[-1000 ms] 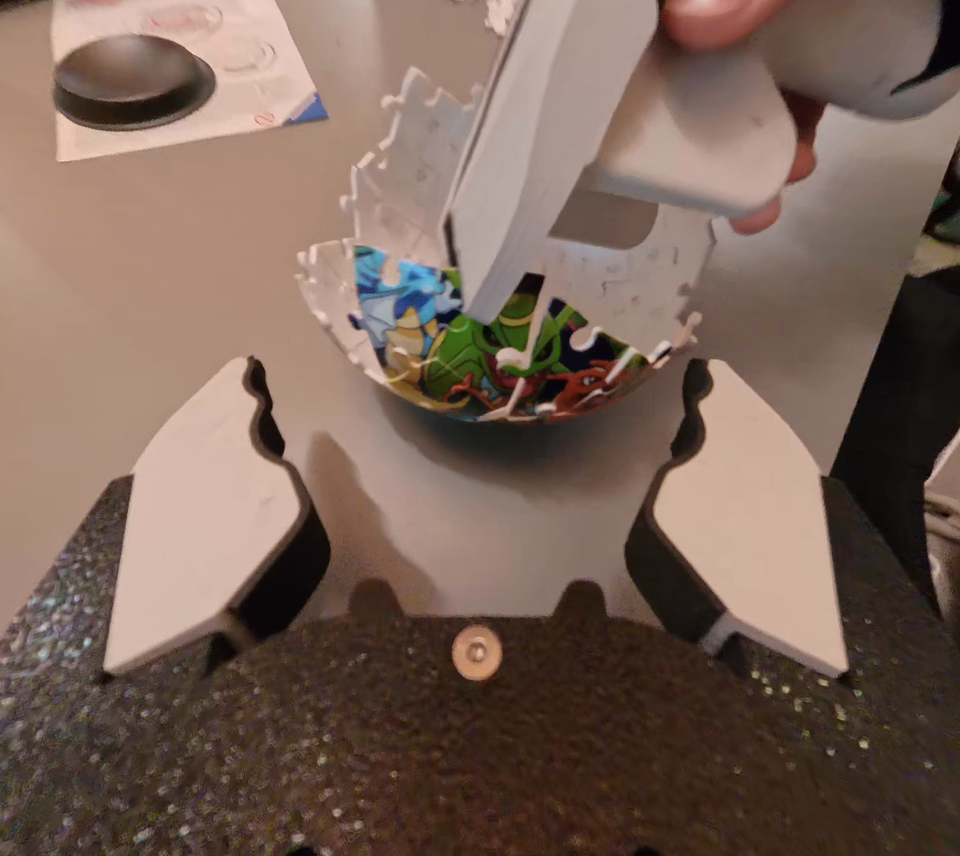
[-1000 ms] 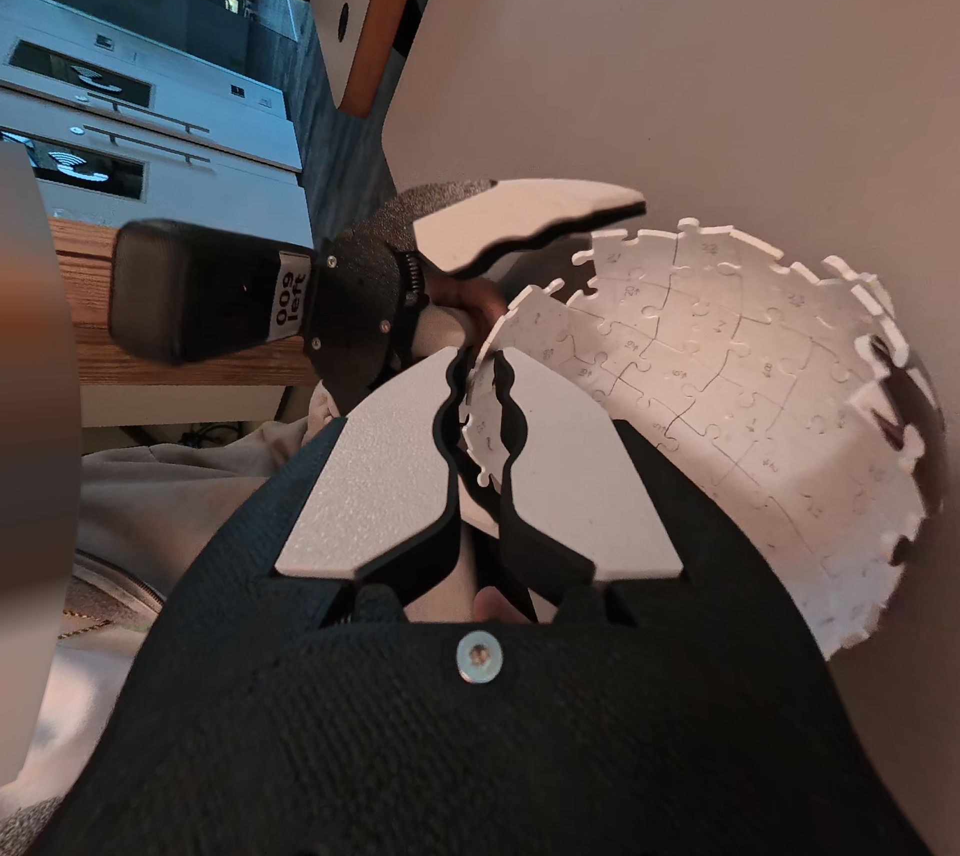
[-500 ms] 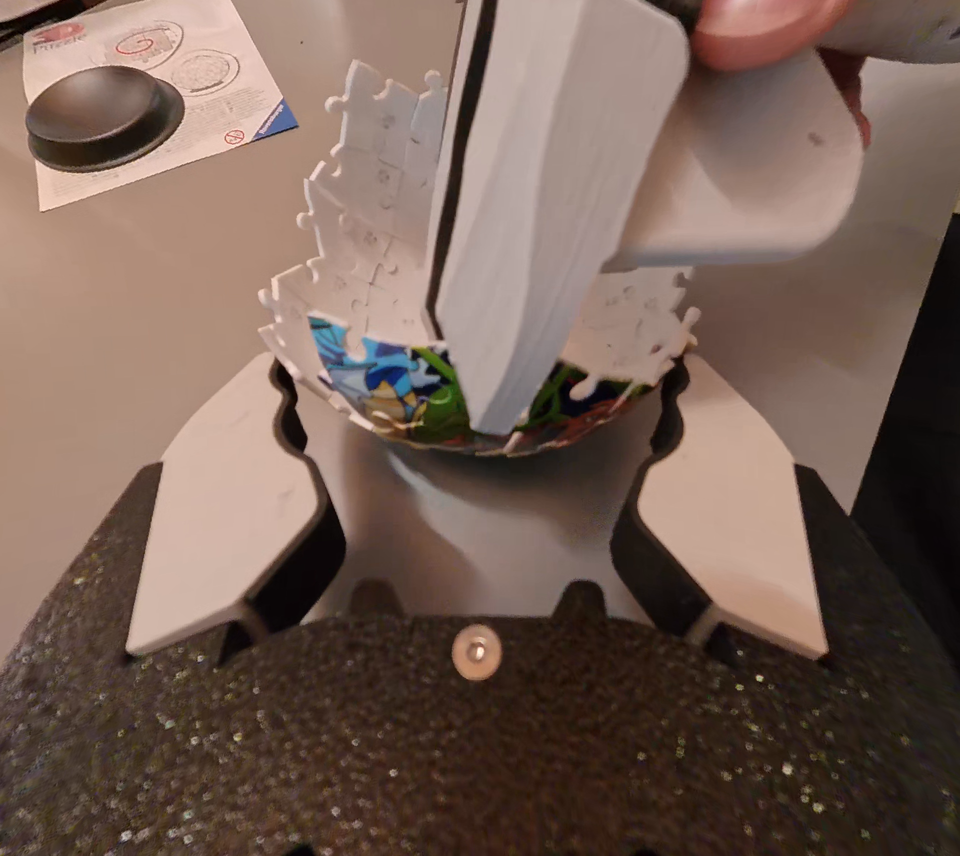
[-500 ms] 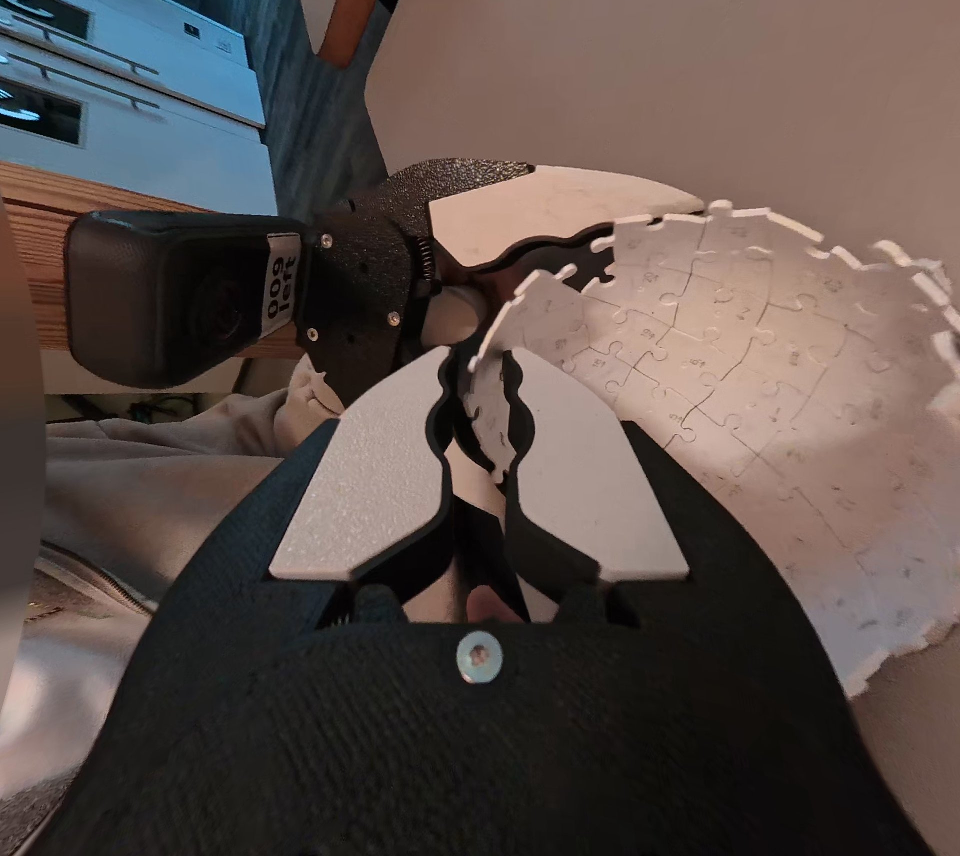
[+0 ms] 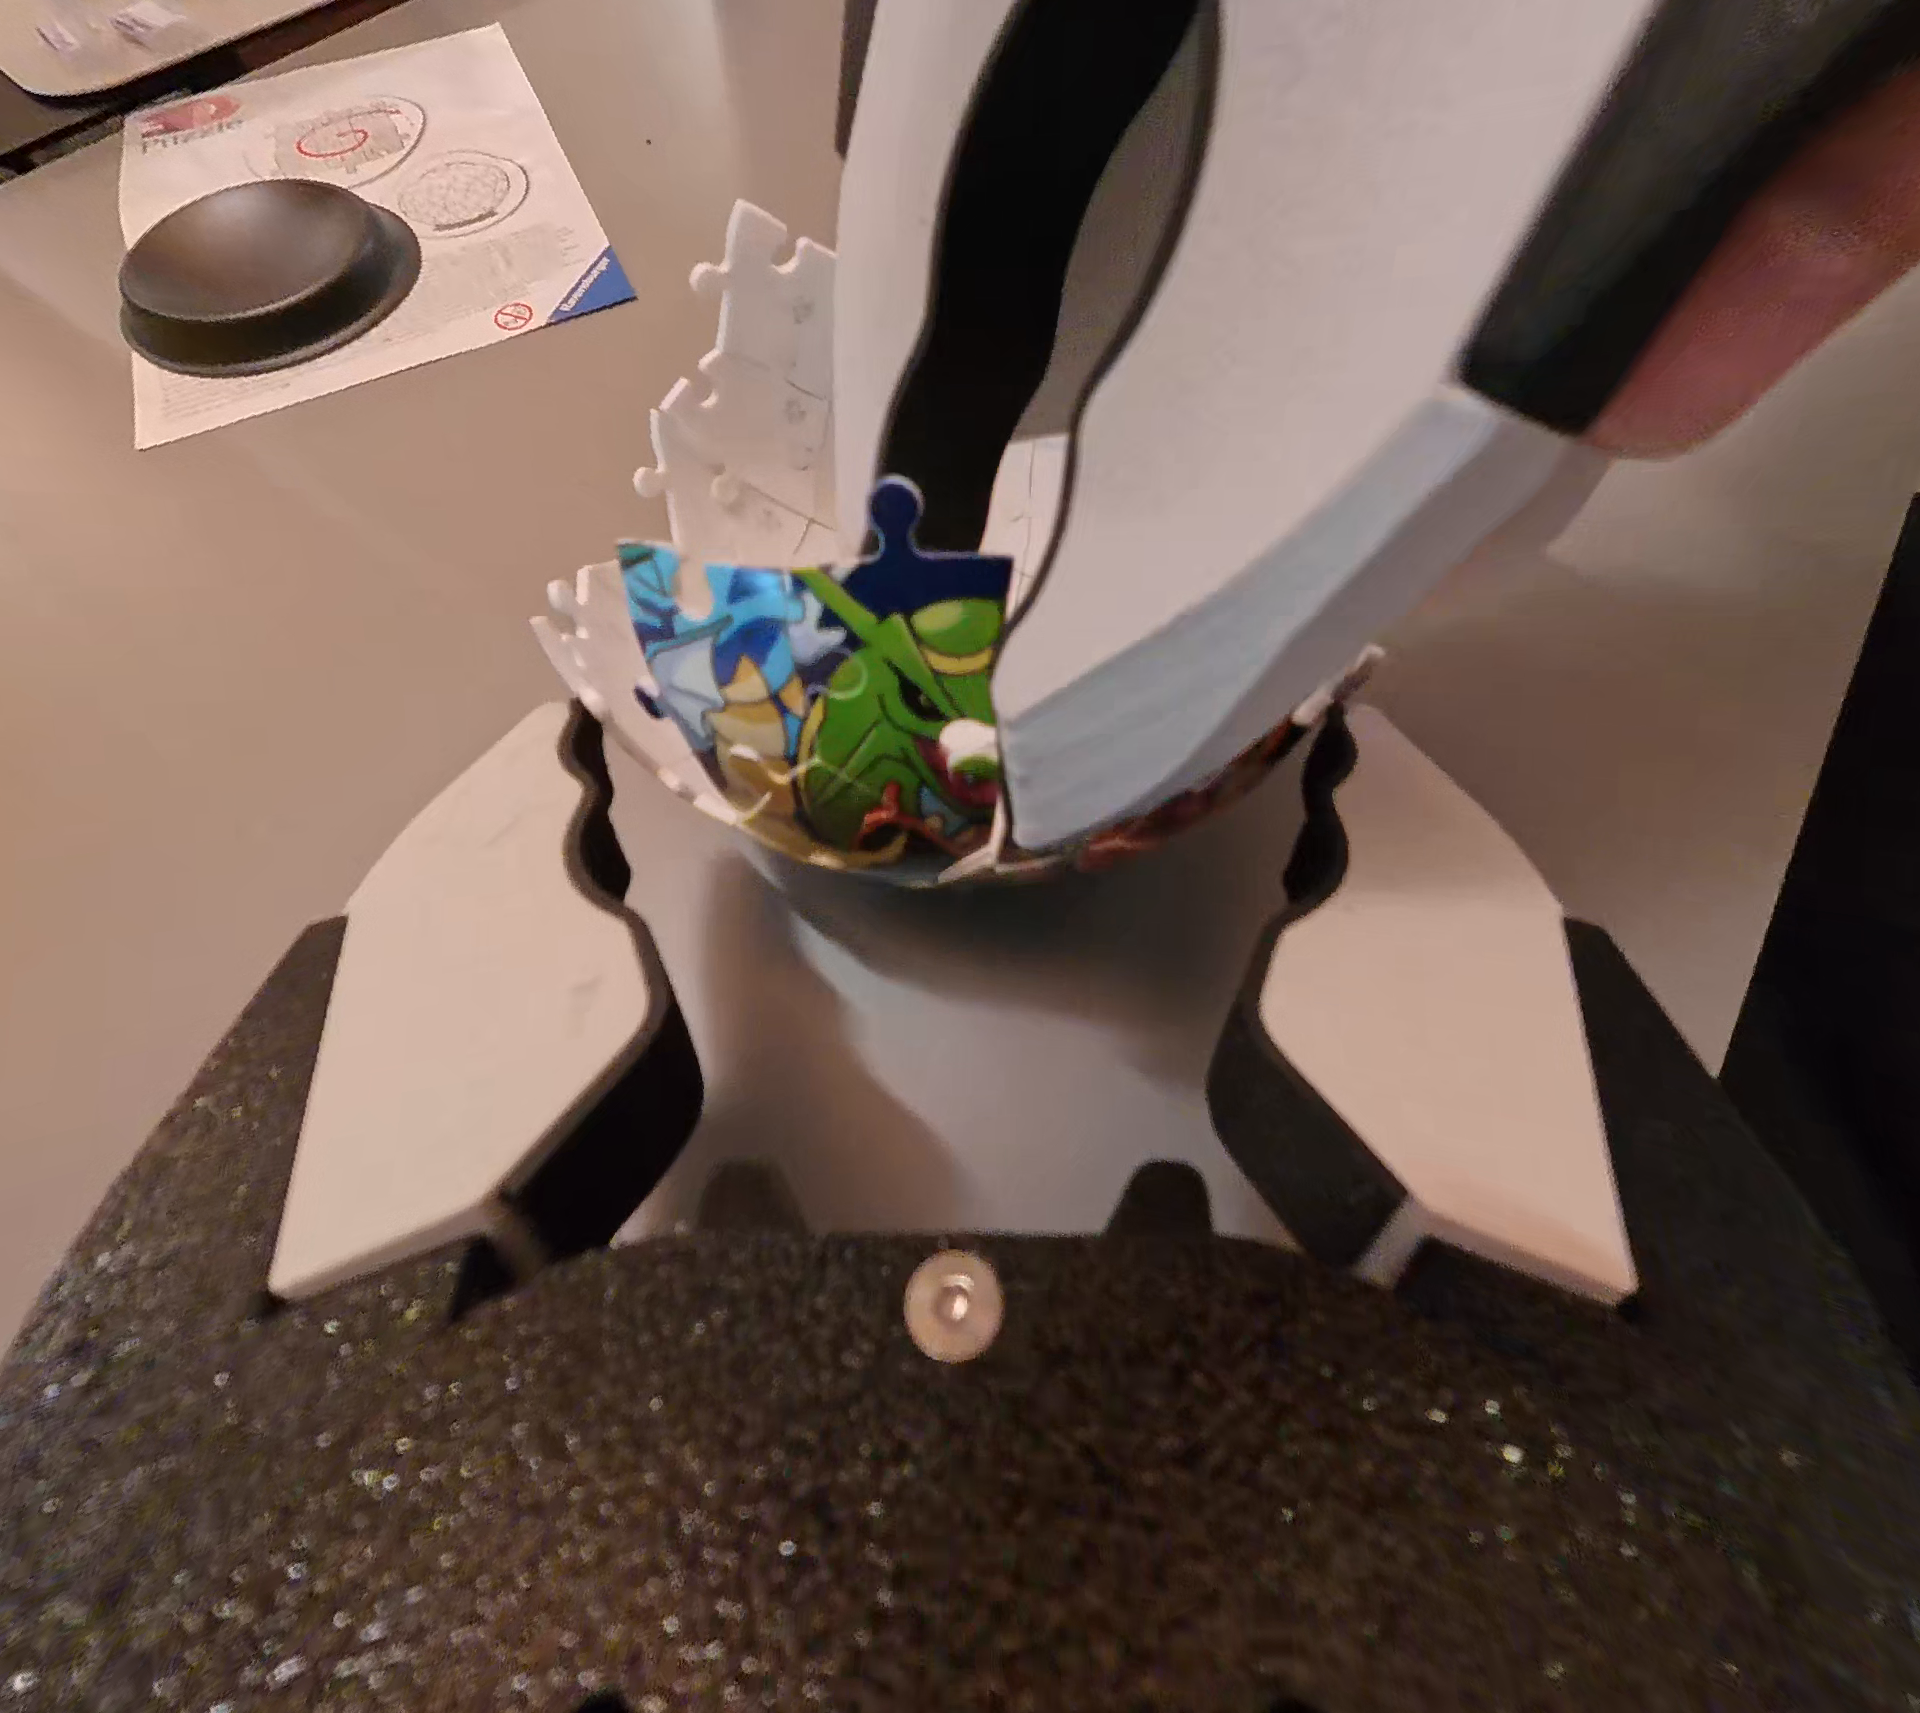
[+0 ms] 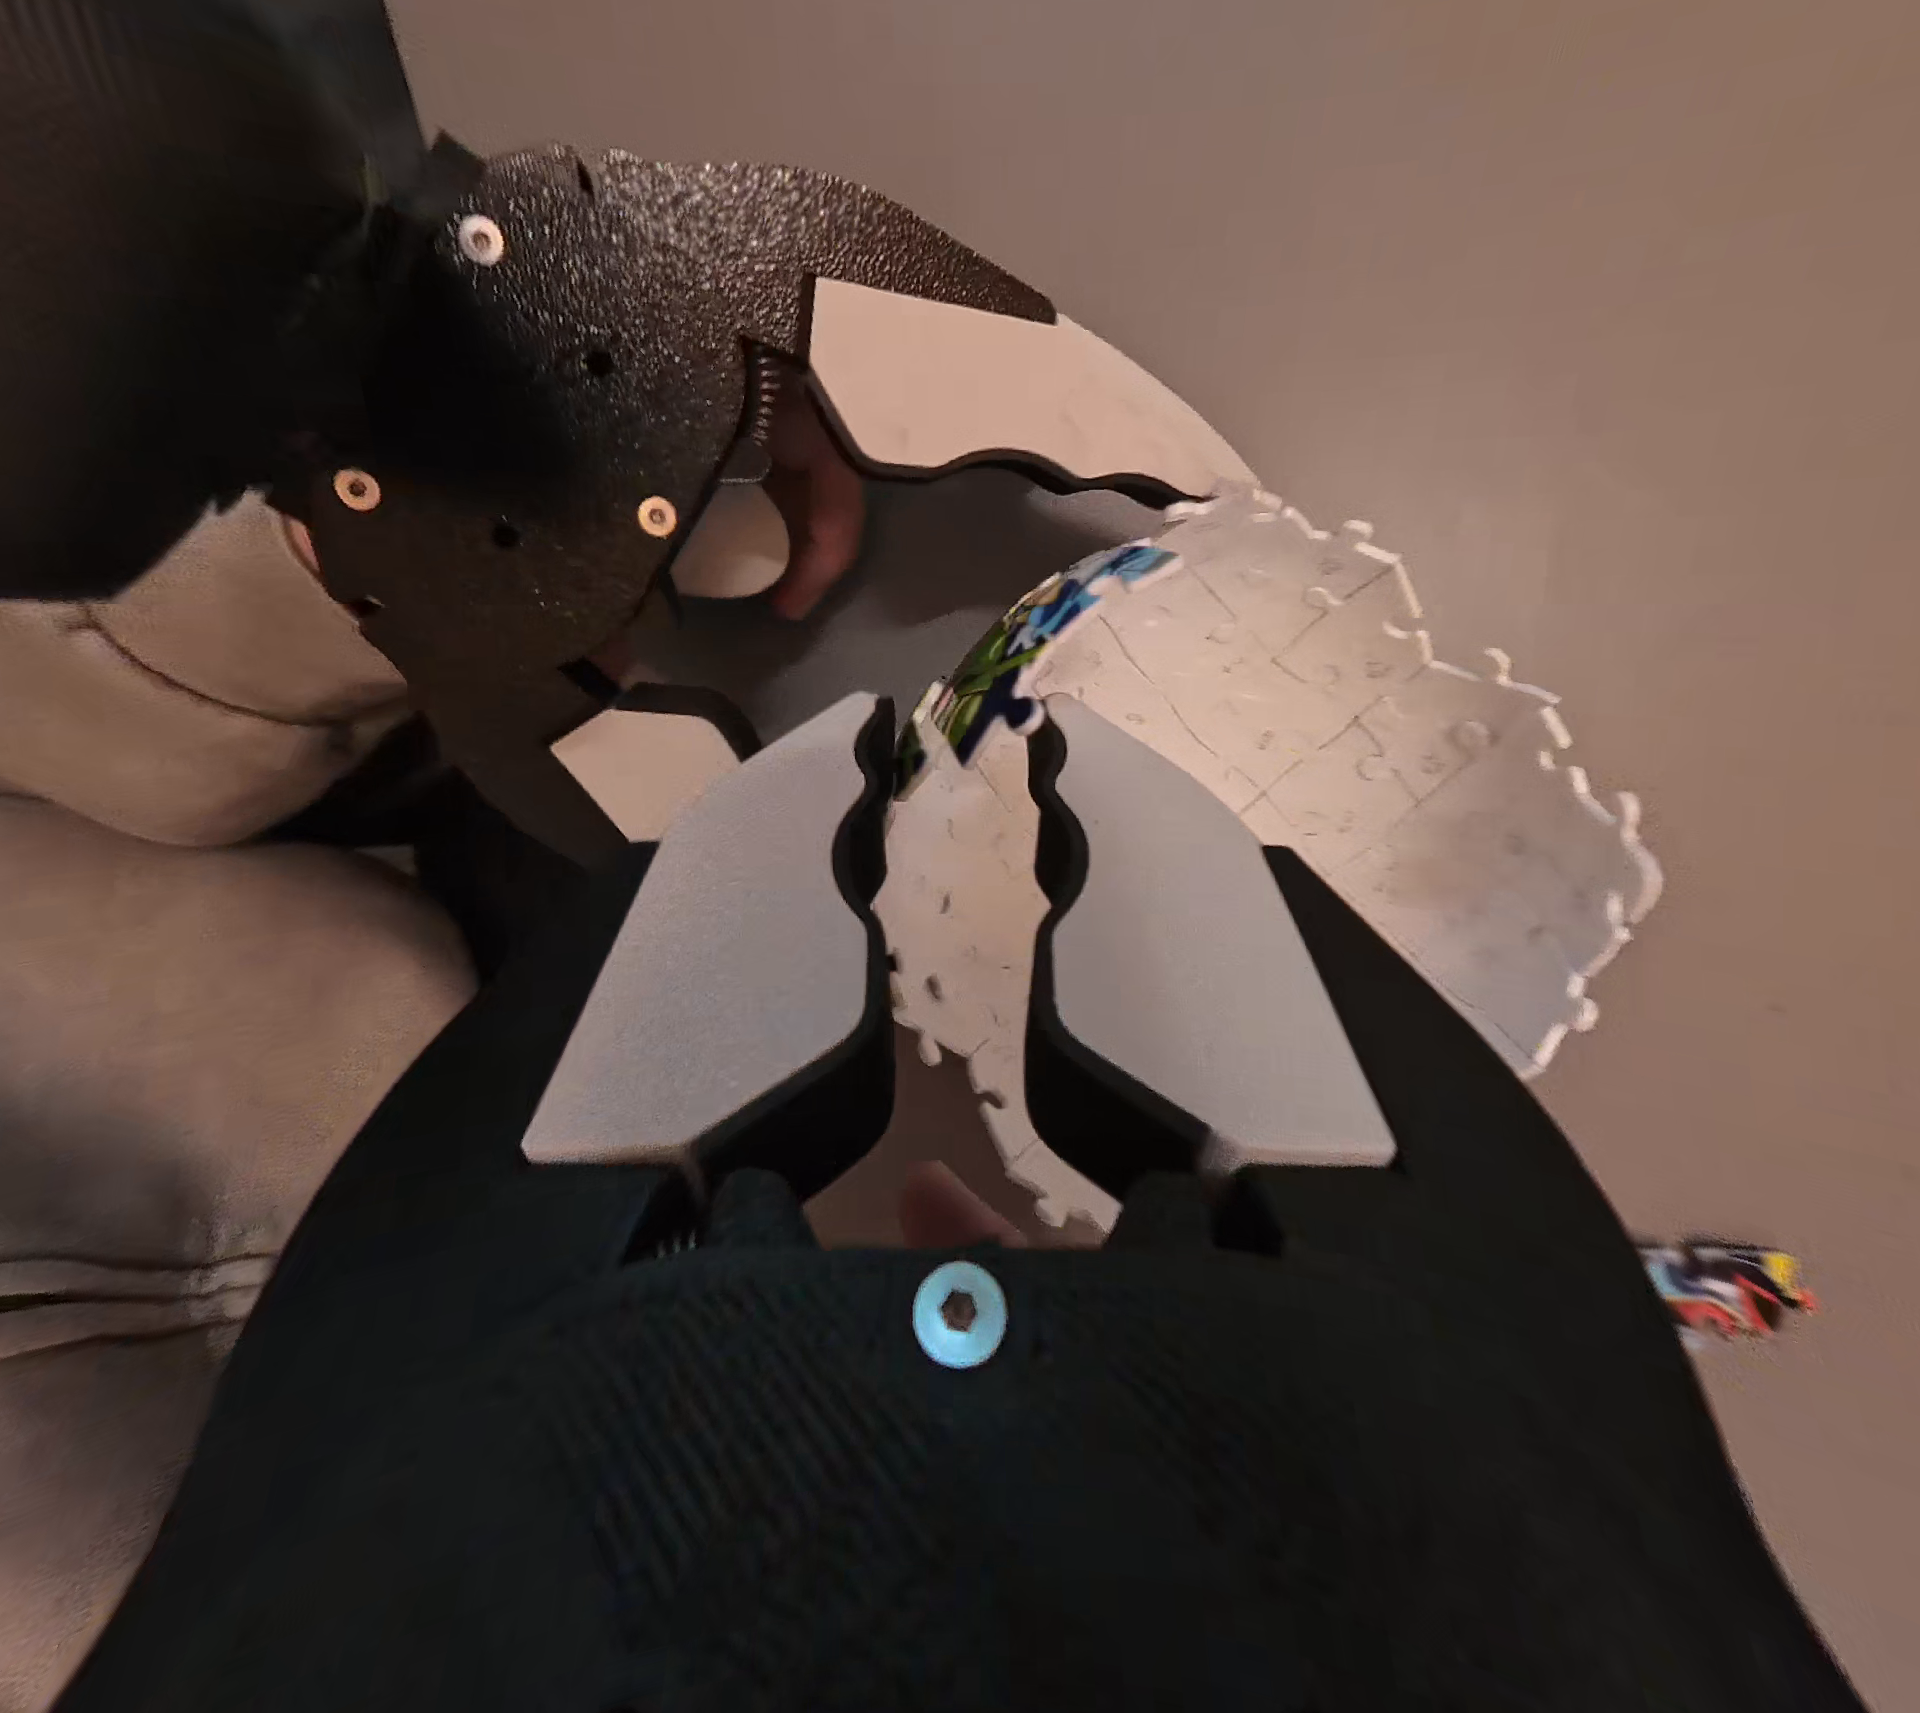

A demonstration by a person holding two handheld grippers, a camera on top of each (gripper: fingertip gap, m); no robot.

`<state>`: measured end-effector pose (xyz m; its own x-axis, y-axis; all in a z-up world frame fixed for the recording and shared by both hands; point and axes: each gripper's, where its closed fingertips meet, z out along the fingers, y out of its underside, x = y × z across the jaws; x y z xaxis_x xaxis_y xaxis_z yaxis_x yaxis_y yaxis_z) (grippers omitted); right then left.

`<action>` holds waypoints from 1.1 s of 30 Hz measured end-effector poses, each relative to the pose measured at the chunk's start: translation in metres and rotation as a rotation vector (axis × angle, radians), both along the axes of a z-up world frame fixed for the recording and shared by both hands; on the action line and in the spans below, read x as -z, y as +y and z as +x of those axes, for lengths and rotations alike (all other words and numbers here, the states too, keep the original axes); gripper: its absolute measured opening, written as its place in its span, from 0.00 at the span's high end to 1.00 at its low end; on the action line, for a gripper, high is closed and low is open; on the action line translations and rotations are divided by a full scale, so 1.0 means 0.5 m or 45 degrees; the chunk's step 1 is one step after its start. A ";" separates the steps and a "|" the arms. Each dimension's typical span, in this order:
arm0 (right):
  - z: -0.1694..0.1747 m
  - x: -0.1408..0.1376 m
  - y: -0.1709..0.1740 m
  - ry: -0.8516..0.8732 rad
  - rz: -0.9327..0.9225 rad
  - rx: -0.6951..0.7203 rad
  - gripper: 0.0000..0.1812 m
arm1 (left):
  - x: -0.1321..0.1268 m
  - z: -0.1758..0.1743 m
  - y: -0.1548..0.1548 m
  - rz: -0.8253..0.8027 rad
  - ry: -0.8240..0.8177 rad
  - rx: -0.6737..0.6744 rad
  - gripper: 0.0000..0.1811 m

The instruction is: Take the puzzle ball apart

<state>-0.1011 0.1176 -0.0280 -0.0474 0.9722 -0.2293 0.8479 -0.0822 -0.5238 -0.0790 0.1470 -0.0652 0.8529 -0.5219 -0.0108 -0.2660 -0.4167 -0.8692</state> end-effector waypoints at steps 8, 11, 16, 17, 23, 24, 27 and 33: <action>0.008 0.002 -0.001 -0.024 0.139 -0.053 0.89 | -0.005 0.002 0.001 0.022 -0.003 -0.003 0.33; 0.010 0.004 -0.001 -0.029 0.152 -0.064 0.90 | -0.006 0.002 0.001 0.026 -0.003 -0.007 0.34; 0.012 0.009 -0.004 -0.038 0.128 -0.063 0.93 | -0.008 -0.001 0.002 0.033 -0.014 -0.017 0.36; 0.012 0.009 -0.005 -0.034 0.124 -0.065 0.93 | -0.008 -0.001 0.003 0.034 -0.013 -0.019 0.36; 0.016 0.011 -0.005 -0.034 0.085 -0.053 0.95 | -0.009 0.000 0.004 0.043 -0.002 -0.020 0.37; 0.016 0.011 -0.005 -0.031 0.076 -0.048 0.95 | -0.009 0.000 0.004 0.045 -0.005 -0.019 0.37; 0.019 0.014 -0.003 -0.034 0.064 -0.036 0.96 | -0.010 -0.001 0.005 0.047 -0.004 -0.027 0.37; 0.022 0.012 0.002 -0.013 0.062 -0.024 0.93 | -0.008 0.000 0.007 0.057 0.029 -0.032 0.37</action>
